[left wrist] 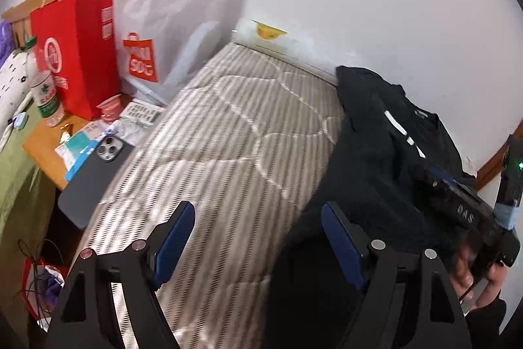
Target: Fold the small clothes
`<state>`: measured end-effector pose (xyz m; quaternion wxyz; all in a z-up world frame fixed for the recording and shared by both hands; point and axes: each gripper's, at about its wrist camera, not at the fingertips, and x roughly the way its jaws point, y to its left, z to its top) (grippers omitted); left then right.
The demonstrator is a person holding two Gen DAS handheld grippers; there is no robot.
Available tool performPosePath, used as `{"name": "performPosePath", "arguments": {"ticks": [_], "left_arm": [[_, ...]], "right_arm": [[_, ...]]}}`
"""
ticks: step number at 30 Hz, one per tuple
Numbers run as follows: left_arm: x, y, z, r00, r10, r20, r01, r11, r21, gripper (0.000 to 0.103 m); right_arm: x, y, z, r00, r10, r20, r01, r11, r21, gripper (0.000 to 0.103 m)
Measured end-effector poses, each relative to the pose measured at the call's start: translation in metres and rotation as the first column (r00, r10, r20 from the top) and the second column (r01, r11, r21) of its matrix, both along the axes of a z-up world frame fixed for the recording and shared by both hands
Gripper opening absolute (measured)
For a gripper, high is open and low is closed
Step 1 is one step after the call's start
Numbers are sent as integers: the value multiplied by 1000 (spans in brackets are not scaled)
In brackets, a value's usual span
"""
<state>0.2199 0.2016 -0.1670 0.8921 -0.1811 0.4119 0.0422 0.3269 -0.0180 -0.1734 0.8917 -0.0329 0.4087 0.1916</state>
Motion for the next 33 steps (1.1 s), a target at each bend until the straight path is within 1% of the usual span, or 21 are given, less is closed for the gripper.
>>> {"name": "performPosePath", "arguments": {"ticks": [2, 3, 6, 9, 10, 13, 16, 19, 20, 22, 24, 28, 31, 33], "left_arm": [[4, -10, 3, 1000, -29, 7, 29, 1000, 0, 78], [7, -16, 5, 999, -46, 9, 46, 999, -2, 78], [16, -39, 12, 995, -95, 17, 96, 995, -8, 78], [25, -63, 17, 989, -144, 29, 144, 990, -4, 78], [30, -75, 20, 986, -166, 32, 167, 986, -1, 78], [43, -103, 23, 977, -212, 35, 212, 977, 3, 77], [55, -128, 25, 972, -233, 36, 232, 972, 35, 77], [65, -146, 22, 974, -221, 38, 218, 972, 86, 76], [70, -152, 19, 976, -218, 32, 214, 973, 92, 73], [79, -158, 13, 976, -217, 16, 215, 974, 76, 71], [88, -163, 7, 976, -216, -1, 216, 975, 59, 70], [97, -172, 0, 977, -214, -7, 214, 975, 64, 67], [101, -174, -5, 976, -217, -5, 217, 975, 52, 63], [100, -175, -6, 976, -219, 13, 218, 974, 53, 61]], "right_arm": [[-7, -4, 1, 999, 40, 3, -40, 999, 24, 47], [-14, -12, 7, 999, 47, 18, -48, 998, 31, 51], [-37, -55, 34, 997, 23, 79, -26, 999, 33, 59], [-58, -108, 54, 986, -47, 157, 51, 998, -20, 60], [-64, -130, 57, 980, -85, 182, 96, 994, -51, 60], [-73, -186, 58, 961, -180, 209, 208, 970, -123, 60], [-77, -244, 49, 939, -281, 198, 315, 934, -171, 60], [-83, -295, 33, 916, -361, 173, 392, 896, -207, 60], [-84, -304, 29, 913, -374, 165, 403, 891, -208, 60], [-88, -330, 19, 902, -412, 129, 430, 886, -177, 60], [-89, -346, 12, 891, -443, 97, 453, 879, -151, 60], [-76, -364, -3, 870, -492, 36, 492, 860, -134, 60], [-63, -367, -9, 865, -501, 12, 498, 856, -141, 60], [-55, -366, -14, 863, -505, 3, 501, 854, -140, 59]]}}
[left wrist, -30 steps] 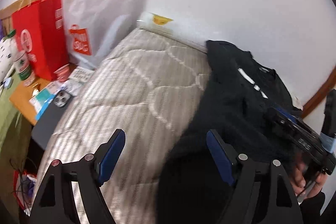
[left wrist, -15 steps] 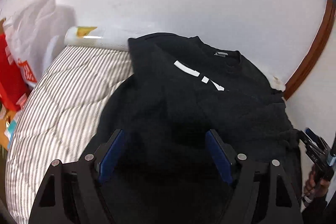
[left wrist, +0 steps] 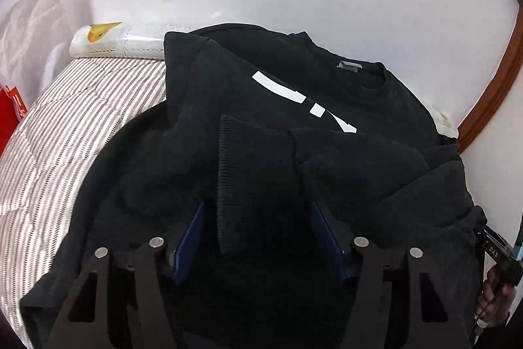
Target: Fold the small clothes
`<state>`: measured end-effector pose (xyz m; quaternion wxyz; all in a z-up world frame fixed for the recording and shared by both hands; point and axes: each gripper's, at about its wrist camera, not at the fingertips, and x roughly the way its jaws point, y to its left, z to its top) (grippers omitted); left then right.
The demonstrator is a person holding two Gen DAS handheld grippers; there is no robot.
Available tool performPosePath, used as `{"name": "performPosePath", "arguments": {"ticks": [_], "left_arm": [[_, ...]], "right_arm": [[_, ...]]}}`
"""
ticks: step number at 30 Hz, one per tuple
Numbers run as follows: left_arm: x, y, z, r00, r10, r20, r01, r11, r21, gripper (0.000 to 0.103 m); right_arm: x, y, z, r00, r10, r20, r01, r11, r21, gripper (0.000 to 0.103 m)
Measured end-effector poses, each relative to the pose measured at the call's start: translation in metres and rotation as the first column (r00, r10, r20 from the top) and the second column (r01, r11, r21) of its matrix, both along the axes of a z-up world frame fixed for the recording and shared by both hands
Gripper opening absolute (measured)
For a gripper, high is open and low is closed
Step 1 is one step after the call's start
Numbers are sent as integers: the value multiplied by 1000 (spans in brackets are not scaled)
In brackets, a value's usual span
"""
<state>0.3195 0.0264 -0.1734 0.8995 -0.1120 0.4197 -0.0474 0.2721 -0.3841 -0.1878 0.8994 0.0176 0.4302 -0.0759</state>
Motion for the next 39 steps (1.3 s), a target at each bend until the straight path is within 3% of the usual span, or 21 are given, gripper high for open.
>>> {"name": "performPosePath", "arguments": {"ticks": [2, 4, 6, 7, 11, 14, 18, 21, 25, 29, 34, 36, 38, 39], "left_arm": [[-3, -3, 0, 1000, -10, 27, 10, 1000, 15, 57], [-5, -7, -1, 999, -18, 40, 16, 999, 35, 51], [-6, -12, 1, 998, -20, 54, 17, 998, 65, 50], [-7, -12, 2, 998, -21, 60, 17, 998, 68, 47], [-10, 0, 4, 997, 10, 76, -11, 1000, 18, 22], [-17, 10, 11, 991, 28, 135, -24, 999, -26, 16], [-34, 11, 31, 962, 51, 269, -53, 999, -2, 14], [-31, 13, 32, 960, 81, 269, -93, 995, 29, 7], [-24, 17, 25, 972, 112, 206, -124, 991, 46, 7], [-22, 14, 21, 976, 115, 183, -130, 989, 68, 7], [-16, 16, 14, 987, 104, 123, -110, 993, 50, 10], [-14, 16, 11, 991, 94, 98, -98, 995, 31, 18], [-14, 14, 8, 993, 84, 84, -87, 996, 30, 38], [-14, 13, 8, 993, 77, 85, -80, 996, 30, 42]], "right_arm": [[3, -2, -4, 1000, -5, -8, 5, 1000, 8, 58], [-1, -3, 0, 1000, -8, 15, 8, 1000, 11, 49], [-2, -4, 0, 1000, -24, 17, 24, 1000, 4, 33], [-1, -5, 0, 999, -30, 15, 29, 1000, 1, 31], [-2, -9, 1, 999, -46, 25, 46, 999, 7, 28], [-7, -10, 5, 997, -58, 49, 58, 998, 3, 23], [-21, -12, 16, 989, -84, 118, 85, 996, -7, 21], [-27, -15, 17, 988, -92, 121, 92, 996, 5, 21], [-37, -10, 24, 992, -10, 127, 8, 1000, 20, 21], [-57, -7, 42, 971, 71, 228, -87, 994, 61, 22], [-41, -1, 44, 967, 51, 249, -66, 997, 50, 23], [-22, 2, 37, 979, 29, 202, -42, 997, 57, 23], [-10, 7, 25, 989, 35, 141, -43, 997, 56, 23], [-10, 9, 18, 992, 48, 121, -53, 998, 44, 23]]}}
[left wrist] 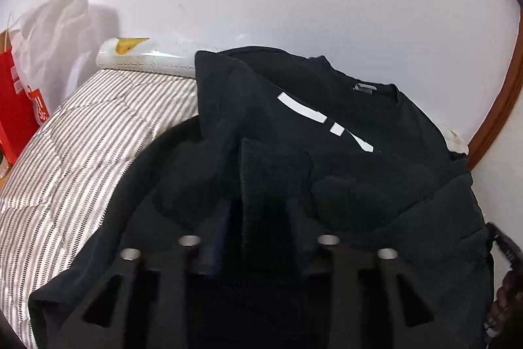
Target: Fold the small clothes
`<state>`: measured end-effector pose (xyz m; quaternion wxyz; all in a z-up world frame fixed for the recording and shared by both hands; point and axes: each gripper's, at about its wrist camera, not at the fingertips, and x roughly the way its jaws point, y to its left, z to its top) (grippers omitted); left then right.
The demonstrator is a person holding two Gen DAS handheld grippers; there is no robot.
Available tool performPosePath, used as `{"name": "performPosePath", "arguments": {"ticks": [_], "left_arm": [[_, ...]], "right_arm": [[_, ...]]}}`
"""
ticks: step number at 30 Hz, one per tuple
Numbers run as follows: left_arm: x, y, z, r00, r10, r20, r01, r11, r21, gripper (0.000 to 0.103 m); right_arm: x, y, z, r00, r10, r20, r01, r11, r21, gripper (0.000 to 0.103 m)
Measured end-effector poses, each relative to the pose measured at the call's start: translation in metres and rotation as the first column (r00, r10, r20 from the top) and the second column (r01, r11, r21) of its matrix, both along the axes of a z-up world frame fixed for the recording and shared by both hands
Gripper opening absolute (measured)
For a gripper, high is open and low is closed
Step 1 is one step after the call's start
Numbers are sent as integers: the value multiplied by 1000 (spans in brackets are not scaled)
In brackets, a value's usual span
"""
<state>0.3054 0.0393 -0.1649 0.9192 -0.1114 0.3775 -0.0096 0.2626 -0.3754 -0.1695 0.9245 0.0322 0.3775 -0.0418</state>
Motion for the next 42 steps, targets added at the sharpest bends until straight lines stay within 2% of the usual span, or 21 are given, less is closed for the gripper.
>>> {"name": "performPosePath", "arguments": {"ticks": [1, 4, 9, 12, 13, 14, 17, 20, 23, 25, 28, 30, 32, 37, 39, 42], "left_arm": [[-1, -2, 1, 1000, -14, 11, 14, 1000, -3, 45], [-7, -10, 7, 997, -52, 48, 52, 999, 6, 66], [-8, -17, 9, 996, -71, 52, 70, 997, 29, 67], [-9, -17, 11, 994, -87, 58, 87, 996, 11, 69], [-8, -19, 12, 993, -98, 60, 98, 995, 10, 73], [-6, -23, 13, 992, -112, 61, 111, 994, 23, 75], [1, -36, 14, 991, -131, 39, 127, 988, 84, 79], [6, -40, 5, 992, -121, -20, 122, 984, 132, 79], [6, -34, -5, 987, -121, -101, 133, 983, 124, 80], [1, -30, -3, 989, -118, -94, 128, 985, 114, 80], [-8, -23, 3, 989, -118, -86, 127, 986, 107, 80], [-18, -16, 5, 988, -128, -80, 135, 987, 83, 80], [-29, -9, 6, 990, -121, -74, 128, 987, 95, 80], [-61, 15, 14, 993, -111, -31, 114, 987, 115, 80], [-71, 27, 17, 995, -99, -29, 102, 990, 99, 79], [-90, 46, 18, 994, -102, -41, 104, 994, 43, 76]], "right_arm": [[0, 5, -7, 999, 20, -32, -21, 999, -33, 23], [-8, 8, -13, 994, 56, -98, -64, 994, -85, 20], [-21, -1, -14, 993, 43, -111, -51, 996, -68, 19], [-29, -1, -2, 998, 30, -54, -33, 998, -53, 19], [-30, 1, 6, 999, 36, -19, -37, 998, -44, 19], [-29, 3, 12, 999, 41, 2, -41, 999, -35, 23], [-13, 22, 26, 994, 104, 33, -105, 994, 21, 27], [12, 53, 14, 985, 173, -26, -174, 985, 1, 28], [20, 77, -16, 970, 215, -113, -218, 976, -17, 28], [16, 81, -25, 970, 209, -125, -219, 973, -70, 28], [1, 84, -24, 965, 216, -147, -232, 967, -102, 28], [-11, 84, -25, 967, 220, -128, -235, 965, -116, 28], [-15, 85, -23, 968, 223, -117, -237, 964, -117, 28], [-29, 71, -9, 975, 207, -86, -210, 977, -31, 30], [-41, 68, -1, 982, 175, -75, -178, 983, -34, 39], [-63, 60, 11, 991, 126, -38, -127, 991, -43, 41]]}}
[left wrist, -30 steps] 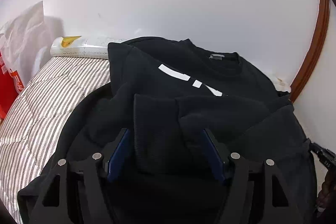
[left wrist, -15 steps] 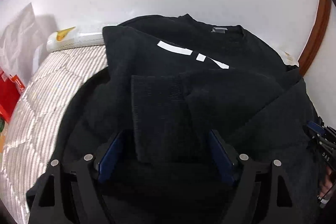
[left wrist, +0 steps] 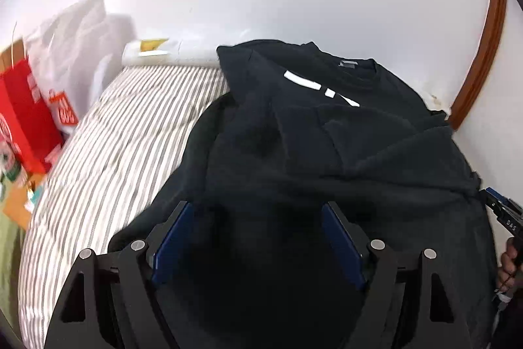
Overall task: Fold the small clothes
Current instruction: 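Open both grippers and withdraw them from the sweatshirt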
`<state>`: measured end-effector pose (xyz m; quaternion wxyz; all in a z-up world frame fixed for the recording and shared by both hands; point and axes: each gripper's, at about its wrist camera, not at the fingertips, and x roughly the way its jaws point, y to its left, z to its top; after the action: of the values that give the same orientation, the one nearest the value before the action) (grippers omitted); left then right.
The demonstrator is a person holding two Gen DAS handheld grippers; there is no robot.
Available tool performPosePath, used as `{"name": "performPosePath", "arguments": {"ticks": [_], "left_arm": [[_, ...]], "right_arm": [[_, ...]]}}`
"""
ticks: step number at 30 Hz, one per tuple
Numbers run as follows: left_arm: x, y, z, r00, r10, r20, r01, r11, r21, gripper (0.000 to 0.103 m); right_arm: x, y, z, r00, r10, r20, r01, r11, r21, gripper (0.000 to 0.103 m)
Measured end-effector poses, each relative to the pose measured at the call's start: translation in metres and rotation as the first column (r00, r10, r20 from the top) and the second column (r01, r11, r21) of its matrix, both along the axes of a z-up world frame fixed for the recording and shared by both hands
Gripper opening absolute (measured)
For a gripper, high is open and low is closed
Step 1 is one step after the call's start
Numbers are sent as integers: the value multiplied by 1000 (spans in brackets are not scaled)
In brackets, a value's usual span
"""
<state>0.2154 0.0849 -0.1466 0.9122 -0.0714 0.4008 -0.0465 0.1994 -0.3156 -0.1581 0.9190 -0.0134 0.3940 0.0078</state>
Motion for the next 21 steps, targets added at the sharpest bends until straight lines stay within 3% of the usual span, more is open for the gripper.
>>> {"name": "performPosePath", "arguments": {"ticks": [6, 9, 15, 21], "left_arm": [[-43, 23, -1, 999, 40, 13, -41, 999, 32, 72], [-68, 37, -4, 996, 84, 0, -84, 995, 52, 69], [-115, 59, -15, 994, 97, -46, -98, 995, -23, 67], [-152, 66, -27, 993, 97, -65, -100, 994, -42, 67]], "right_arm": [[-47, -18, 14, 996, -82, 41, 84, 995, -54, 42], [-67, -32, 15, 993, -116, 18, 116, 993, -27, 42], [-105, -50, 3, 988, -142, -58, 142, 990, -5, 42], [-150, -50, -6, 989, -118, -92, 121, 992, 36, 42]]}}
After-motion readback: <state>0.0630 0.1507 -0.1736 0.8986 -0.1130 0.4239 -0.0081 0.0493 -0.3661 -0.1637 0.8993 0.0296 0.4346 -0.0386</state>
